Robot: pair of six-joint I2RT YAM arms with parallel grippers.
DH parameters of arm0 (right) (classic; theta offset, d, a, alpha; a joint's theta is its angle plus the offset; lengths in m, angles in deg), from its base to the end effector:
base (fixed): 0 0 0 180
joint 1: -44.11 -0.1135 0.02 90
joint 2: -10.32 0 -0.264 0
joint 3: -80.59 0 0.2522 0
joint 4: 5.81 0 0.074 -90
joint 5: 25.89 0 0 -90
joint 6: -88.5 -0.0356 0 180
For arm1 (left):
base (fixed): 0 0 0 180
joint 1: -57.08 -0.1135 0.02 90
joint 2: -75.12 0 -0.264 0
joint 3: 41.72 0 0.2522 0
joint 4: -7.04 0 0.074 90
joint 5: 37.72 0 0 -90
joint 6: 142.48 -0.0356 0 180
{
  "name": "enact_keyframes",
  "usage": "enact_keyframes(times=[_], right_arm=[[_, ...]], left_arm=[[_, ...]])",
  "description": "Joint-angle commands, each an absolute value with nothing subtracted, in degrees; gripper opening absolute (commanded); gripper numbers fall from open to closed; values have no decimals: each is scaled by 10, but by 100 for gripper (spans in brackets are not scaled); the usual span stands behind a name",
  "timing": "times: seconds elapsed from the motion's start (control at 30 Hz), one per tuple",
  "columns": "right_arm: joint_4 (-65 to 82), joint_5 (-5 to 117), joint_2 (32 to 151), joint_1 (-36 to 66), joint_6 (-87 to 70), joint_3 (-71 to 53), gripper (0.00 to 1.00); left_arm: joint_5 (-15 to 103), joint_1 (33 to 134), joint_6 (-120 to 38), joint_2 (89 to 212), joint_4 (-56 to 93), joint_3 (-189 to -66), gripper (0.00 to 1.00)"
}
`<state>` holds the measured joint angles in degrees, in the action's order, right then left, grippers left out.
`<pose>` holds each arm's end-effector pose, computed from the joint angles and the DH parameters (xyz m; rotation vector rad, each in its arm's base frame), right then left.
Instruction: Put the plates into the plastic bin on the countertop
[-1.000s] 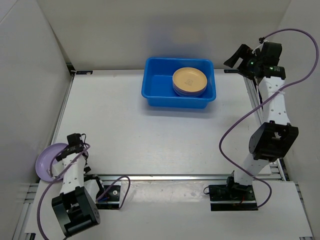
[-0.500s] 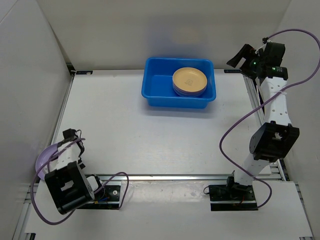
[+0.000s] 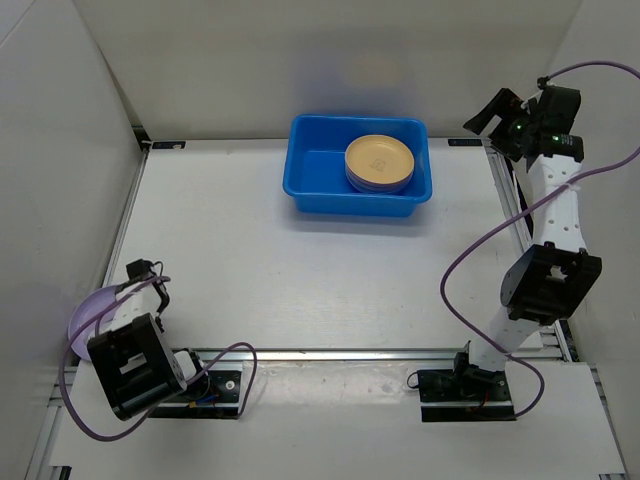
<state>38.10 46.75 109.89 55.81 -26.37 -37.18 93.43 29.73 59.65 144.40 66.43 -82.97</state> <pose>0.3946 -0.0709 0.4058 0.4492 1.9762 0.4513 0.1258 0.0914 0.1412 -2.3952 0.8612 0.6670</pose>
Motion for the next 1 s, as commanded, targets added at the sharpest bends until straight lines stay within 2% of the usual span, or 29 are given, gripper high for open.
enact_keyframes(times=[0.0, 0.07, 0.1, 0.17, 0.27, 0.3, 0.5, 0.63, 0.97], right_arm=[[371, 455, 1072, 571, -272, -365, 99], [367, 447, 1070, 575, -279, -365, 99], [369, 444, 1070, 576, -277, -364, 99], [368, 444, 1068, 576, -279, -364, 99], [368, 445, 1061, 578, -279, -363, 99], [368, 445, 1058, 578, -279, -362, 99], [364, 435, 1056, 578, -289, -358, 99], [342, 411, 1056, 578, -303, -344, 99], [313, 361, 1072, 576, -316, -318, 98]], left_arm=[[845, 290, 616, 1484, 623, -765, 52], [839, 290, 613, 1488, 616, -757, 48], [839, 290, 611, 1488, 609, -754, 41], [842, 290, 603, 1490, 609, -759, 39], [836, 290, 591, 1486, 609, -765, 19], [826, 291, 587, 1483, 609, -765, 10], [728, 298, 411, 1479, 533, -802, 10], [680, 358, 314, 1482, 500, -833, 10], [737, 518, 162, 1425, 492, -954, 10]])
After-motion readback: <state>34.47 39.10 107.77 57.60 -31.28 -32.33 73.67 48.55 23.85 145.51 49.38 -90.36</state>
